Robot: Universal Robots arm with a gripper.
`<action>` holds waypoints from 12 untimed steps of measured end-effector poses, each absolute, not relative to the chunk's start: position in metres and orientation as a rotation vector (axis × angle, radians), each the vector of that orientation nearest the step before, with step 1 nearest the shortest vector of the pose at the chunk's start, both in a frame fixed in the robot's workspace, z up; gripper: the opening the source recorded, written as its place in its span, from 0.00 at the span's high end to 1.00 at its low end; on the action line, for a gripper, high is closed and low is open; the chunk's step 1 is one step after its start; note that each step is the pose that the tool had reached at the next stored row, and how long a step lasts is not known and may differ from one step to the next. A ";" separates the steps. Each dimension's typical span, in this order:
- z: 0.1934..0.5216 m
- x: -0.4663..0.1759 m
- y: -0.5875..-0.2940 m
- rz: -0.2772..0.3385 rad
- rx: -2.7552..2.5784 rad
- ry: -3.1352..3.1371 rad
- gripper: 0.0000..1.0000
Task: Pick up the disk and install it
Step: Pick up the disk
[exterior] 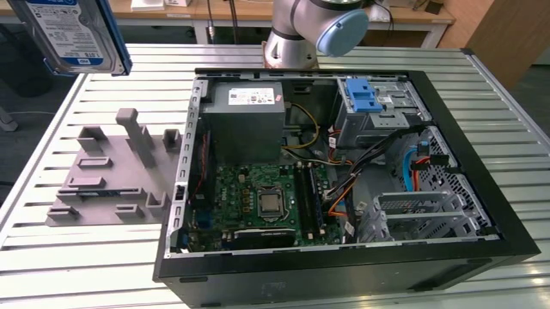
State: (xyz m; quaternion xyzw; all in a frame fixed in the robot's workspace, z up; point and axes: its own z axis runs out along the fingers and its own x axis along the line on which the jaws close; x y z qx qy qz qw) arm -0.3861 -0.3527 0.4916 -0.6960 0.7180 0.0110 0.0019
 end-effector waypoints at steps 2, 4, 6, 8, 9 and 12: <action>0.492 -0.386 -0.353 0.034 -2.184 2.253 0.63; 0.492 -0.385 -0.353 0.034 -2.184 2.253 0.63; 0.492 -0.383 -0.354 0.034 -2.184 2.253 0.63; 0.492 -0.382 -0.355 0.034 -2.184 2.253 0.63; 0.492 -0.382 -0.356 0.034 -2.184 2.253 0.63; 0.492 -0.381 -0.360 0.034 -2.184 2.253 0.63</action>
